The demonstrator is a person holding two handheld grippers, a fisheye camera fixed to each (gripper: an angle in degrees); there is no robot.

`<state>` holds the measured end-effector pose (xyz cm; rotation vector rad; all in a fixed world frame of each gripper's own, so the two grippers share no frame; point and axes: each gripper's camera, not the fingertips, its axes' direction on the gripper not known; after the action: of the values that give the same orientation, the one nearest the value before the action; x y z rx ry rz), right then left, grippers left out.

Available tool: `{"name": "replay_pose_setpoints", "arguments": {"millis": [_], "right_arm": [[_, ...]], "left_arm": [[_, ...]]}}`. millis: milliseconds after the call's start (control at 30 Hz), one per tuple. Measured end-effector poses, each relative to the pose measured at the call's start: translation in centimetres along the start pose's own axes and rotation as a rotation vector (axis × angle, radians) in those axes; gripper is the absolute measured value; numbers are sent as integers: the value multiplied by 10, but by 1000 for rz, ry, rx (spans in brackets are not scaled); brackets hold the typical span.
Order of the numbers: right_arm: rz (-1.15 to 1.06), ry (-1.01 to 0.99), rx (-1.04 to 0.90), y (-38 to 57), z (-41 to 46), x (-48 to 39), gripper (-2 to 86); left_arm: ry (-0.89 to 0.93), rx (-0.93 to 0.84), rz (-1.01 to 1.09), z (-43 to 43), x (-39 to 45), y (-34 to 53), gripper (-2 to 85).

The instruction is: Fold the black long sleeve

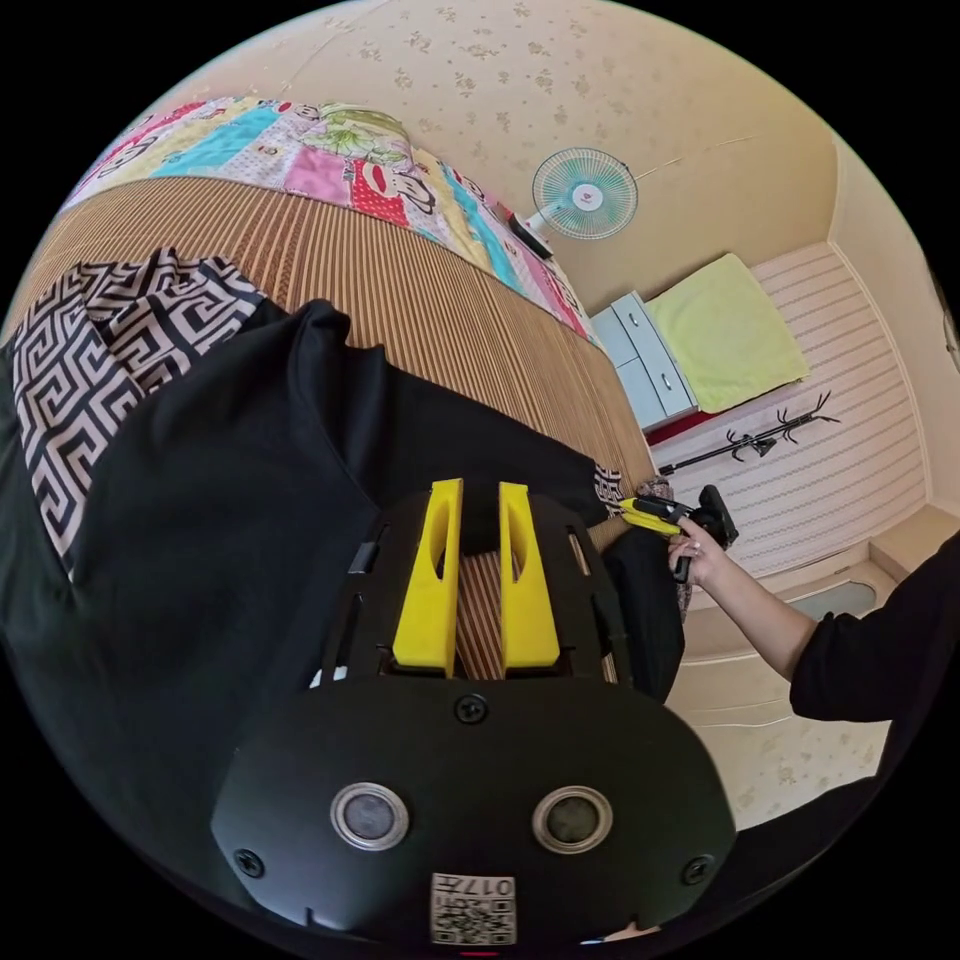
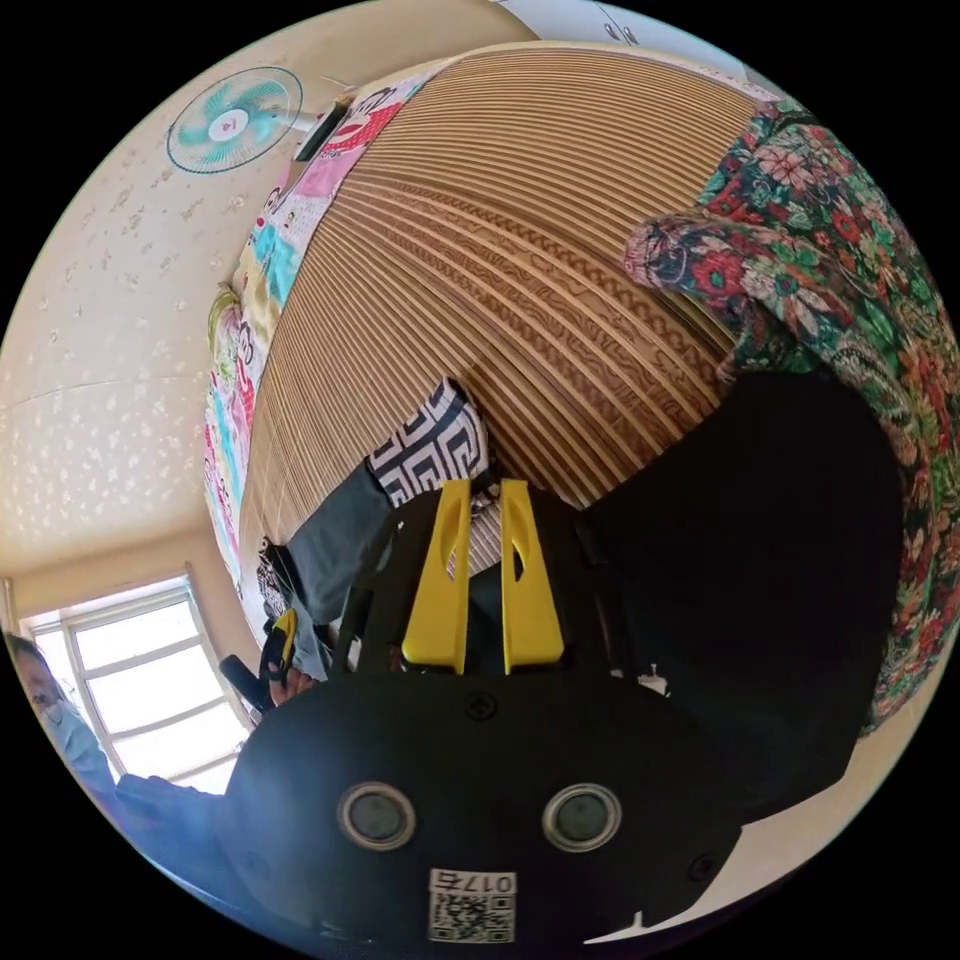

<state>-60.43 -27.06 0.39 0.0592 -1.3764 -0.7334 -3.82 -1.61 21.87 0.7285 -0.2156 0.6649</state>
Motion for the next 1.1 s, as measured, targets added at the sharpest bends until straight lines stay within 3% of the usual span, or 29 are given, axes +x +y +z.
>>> {"name": "replay_pose_setpoints", "arguments": {"millis": [133,333,467,667,767,933,1033,1100], "right_arm": [[-100,-98,39,0,-16,-21,48],[-325,232,55,-10,-19,-36,67],[-547,258,-73,-15,7,-53,76],[-708,294,-313,-20,41,-63,39],[-661,218,-246,-30,23,-56,21],[-488,289,-203,-53,21,-26,20],[-436,371,-202,-57,34,-19,36],[-395,297,-160,-59,33,-12,70]], "left_arm": [[-29,-4,33,-8,3,-2,65],[-30,2,14,-18,-1,-15,65],[-46,-2,41,-23,7,-20,65],[-52,-17,37,-27,17,-22,65],[-57,-28,38,-28,23,-23,65],[-63,-61,32,-26,35,-26,65],[-67,-70,44,-28,46,-29,65],[-68,-72,45,-32,52,-30,65]]}}
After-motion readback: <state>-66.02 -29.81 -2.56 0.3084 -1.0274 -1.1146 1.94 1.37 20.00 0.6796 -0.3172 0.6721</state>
